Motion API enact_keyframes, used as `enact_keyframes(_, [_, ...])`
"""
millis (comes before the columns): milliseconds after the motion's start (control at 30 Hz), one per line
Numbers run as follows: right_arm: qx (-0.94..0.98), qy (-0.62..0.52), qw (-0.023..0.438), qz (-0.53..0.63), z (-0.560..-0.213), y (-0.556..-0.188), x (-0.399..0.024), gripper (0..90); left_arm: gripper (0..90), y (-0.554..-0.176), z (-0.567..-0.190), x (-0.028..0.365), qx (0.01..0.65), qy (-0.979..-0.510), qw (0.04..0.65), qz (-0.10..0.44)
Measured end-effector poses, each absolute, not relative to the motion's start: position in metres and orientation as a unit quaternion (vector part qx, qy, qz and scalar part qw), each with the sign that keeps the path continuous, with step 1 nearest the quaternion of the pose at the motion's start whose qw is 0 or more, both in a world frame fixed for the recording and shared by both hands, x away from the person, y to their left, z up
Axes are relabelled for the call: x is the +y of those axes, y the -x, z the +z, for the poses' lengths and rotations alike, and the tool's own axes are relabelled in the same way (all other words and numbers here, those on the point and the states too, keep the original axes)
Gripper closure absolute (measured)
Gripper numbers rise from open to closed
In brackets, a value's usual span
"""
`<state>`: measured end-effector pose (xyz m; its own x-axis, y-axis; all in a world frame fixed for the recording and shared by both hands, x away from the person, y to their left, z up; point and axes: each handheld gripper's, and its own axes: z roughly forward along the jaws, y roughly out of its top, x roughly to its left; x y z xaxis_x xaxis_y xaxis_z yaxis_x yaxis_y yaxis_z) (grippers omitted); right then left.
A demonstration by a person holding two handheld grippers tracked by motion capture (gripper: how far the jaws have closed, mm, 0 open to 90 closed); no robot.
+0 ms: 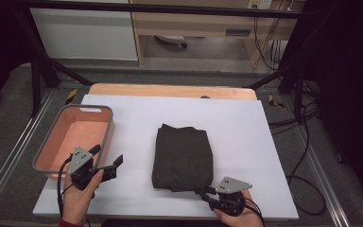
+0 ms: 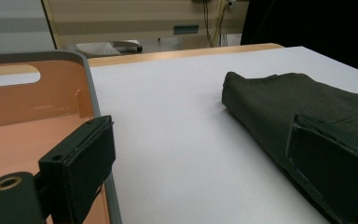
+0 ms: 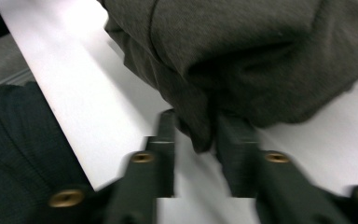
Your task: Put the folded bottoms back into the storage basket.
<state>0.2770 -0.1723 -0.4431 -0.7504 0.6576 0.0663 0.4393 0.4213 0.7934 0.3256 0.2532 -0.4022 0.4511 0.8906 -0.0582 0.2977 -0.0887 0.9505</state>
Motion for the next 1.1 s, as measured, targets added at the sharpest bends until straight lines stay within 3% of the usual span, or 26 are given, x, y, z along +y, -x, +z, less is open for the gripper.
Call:
enact_keyframes(33, [0.834,-0.333,0.133,0.421,-0.443,-0.275,-0.174,55.1,8.0,-0.326,-0.402,0.253,0.438,-0.679,0.514,0.288])
enact_keyframes(67, [0.830,-0.342,0.141,0.416,-0.442,-0.273,-0.177,41.7,8.0,-0.326,-0.402,0.253,0.438,-0.679,0.514,0.287])
enact_keyframes(167, [0.824,-0.353,0.160,0.414,-0.439,-0.269,-0.181,26.6,8.0,-0.326,-0.402,0.253,0.438,-0.679,0.514,0.288])
enact_keyframes(433, [0.821,-0.328,0.187,0.428,-0.428,-0.277,-0.172,7.8,8.0,-0.325,-0.403,0.252,0.438,-0.681,0.512,0.288])
enact_keyframes(700, [0.830,-0.299,0.197,0.428,-0.423,-0.293,-0.155,7.0,8.0,-0.326,-0.403,0.252,0.437,-0.681,0.512,0.288])
enact_keyframes(1000, [0.850,-0.289,0.192,0.397,-0.445,-0.300,-0.136,9.8,8.0,-0.326,-0.403,0.251,0.436,-0.683,0.511,0.287])
enact_keyframes(1100, [0.854,-0.286,0.207,0.382,-0.450,-0.301,-0.133,16.1,8.0,-0.326,-0.403,0.250,0.436,-0.682,0.512,0.287])
